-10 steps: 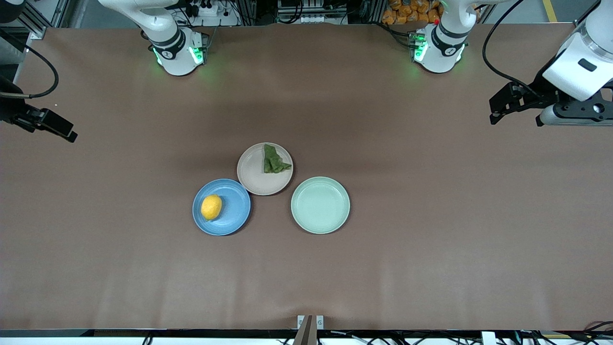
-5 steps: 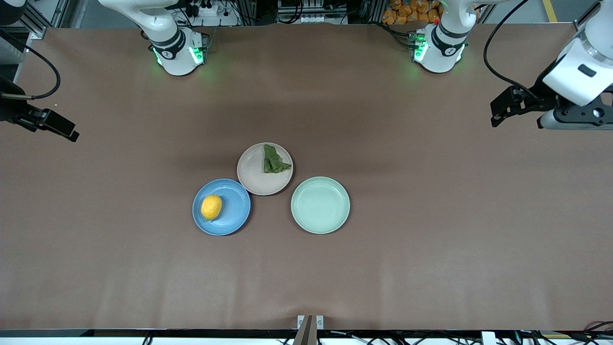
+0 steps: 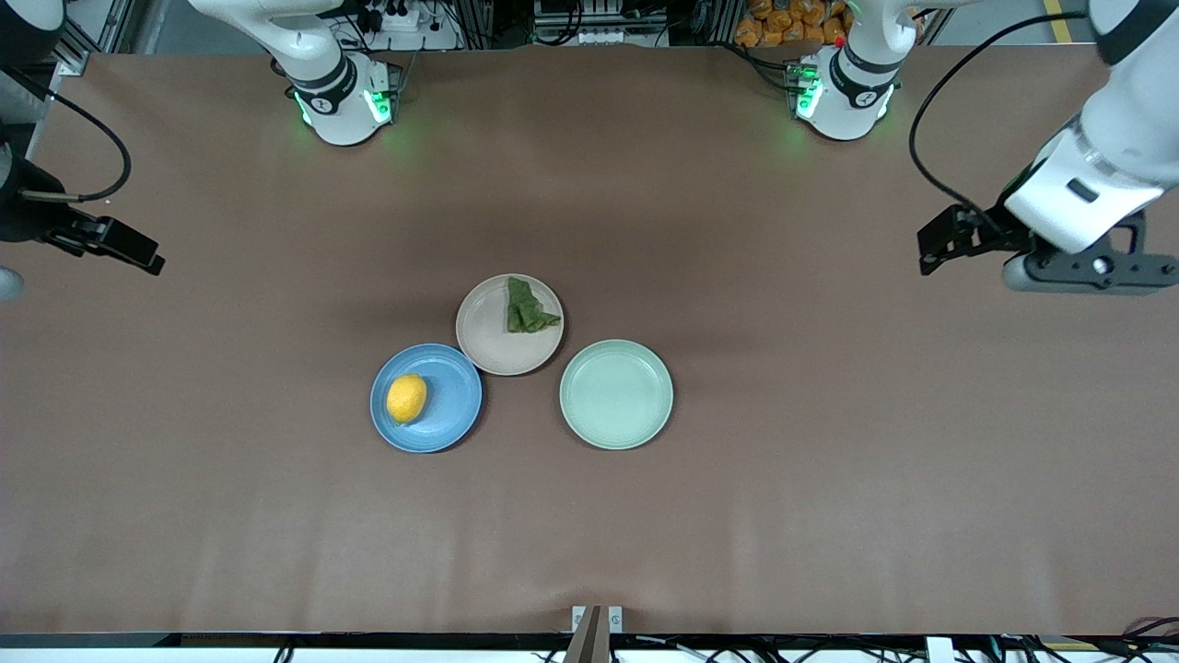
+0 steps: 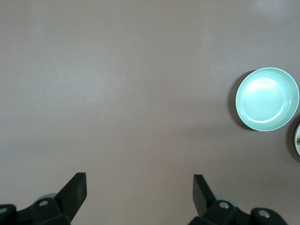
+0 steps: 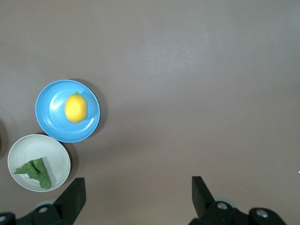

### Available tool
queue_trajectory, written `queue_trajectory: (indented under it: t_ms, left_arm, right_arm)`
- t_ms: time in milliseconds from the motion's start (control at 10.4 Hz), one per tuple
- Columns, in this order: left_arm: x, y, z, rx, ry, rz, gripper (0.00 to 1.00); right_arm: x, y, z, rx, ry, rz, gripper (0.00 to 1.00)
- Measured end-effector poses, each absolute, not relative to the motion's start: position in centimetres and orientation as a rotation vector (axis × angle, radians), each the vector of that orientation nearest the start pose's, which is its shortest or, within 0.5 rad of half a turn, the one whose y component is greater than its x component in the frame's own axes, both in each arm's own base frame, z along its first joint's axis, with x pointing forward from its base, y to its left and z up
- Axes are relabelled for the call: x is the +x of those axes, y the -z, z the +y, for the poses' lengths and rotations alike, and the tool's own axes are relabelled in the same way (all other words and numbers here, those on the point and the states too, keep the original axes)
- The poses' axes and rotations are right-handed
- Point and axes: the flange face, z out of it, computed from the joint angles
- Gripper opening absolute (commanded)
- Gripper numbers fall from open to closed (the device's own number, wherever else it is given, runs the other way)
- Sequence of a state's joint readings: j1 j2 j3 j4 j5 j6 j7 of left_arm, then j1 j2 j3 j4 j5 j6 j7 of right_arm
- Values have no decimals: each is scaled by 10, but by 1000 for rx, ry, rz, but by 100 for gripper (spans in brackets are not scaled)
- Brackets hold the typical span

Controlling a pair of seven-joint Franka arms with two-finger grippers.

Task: Pick lemon and lettuce from blue and beige plates
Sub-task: 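Move the right gripper toward the lemon while the left gripper approaches the lettuce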

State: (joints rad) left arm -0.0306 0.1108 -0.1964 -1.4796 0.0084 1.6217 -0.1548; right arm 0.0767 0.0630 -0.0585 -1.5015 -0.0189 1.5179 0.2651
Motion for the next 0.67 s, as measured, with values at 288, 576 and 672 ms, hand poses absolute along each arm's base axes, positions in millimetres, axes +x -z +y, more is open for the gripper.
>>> queue_trajectory:
  t_ms: [288,576,672]
  left_arm:
    - [593,-584,-131,-3182,-4,115,100]
    - [608,-541,-143,-3210,-112,131,100]
    - [612,-527,-148,-3210,-140,134,100]
  right_arm:
    - [569,-614,32,-3152,-78,331,100]
    - [569,-613,47,-3140,-81,363,100]
    - [569,-613,51,-3135,-83,384,100]
